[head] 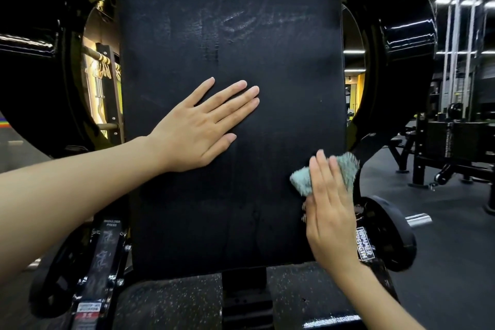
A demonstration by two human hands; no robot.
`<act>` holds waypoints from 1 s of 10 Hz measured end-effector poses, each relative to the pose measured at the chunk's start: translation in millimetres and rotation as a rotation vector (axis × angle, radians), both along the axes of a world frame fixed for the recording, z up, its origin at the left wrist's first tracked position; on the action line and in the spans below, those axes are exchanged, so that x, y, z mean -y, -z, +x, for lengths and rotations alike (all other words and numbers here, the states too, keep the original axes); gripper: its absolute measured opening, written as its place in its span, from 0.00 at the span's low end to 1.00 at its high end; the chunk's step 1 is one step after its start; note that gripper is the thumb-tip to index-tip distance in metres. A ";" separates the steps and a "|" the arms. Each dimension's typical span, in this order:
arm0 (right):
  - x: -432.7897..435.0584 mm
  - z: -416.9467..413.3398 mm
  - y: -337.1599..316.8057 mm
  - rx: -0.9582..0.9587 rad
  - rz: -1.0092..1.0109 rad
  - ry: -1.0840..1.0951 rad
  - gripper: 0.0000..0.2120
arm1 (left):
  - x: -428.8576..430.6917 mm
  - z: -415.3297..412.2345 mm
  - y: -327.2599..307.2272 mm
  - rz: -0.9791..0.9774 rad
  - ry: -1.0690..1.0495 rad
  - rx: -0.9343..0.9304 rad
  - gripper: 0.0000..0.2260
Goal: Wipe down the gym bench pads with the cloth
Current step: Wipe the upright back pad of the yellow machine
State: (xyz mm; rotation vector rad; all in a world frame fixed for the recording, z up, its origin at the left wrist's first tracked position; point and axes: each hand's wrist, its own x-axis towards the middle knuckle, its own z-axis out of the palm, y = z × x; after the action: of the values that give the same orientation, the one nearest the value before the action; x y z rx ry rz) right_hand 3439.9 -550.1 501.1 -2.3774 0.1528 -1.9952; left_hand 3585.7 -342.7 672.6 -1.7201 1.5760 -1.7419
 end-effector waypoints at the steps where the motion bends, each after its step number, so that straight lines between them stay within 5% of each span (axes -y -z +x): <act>1: -2.0 -3.8 34.4 -0.048 -0.004 0.016 0.27 | 1.1 -0.3 0.8 -0.004 -0.002 0.008 0.26; 6: 7.7 13.1 -74.3 0.024 -0.043 0.027 0.25 | 3.7 -1.9 2.8 -0.013 0.002 0.006 0.27; 10: -14.2 -1.5 45.6 -0.131 -0.066 0.039 0.27 | 5.7 -3.2 9.6 -0.047 0.009 -0.018 0.26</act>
State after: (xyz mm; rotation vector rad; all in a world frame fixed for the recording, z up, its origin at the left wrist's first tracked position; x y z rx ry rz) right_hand 3438.4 -535.9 455.5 -2.5667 0.1405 -1.8882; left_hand 3582.5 -348.4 663.1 -1.7571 1.5641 -1.7860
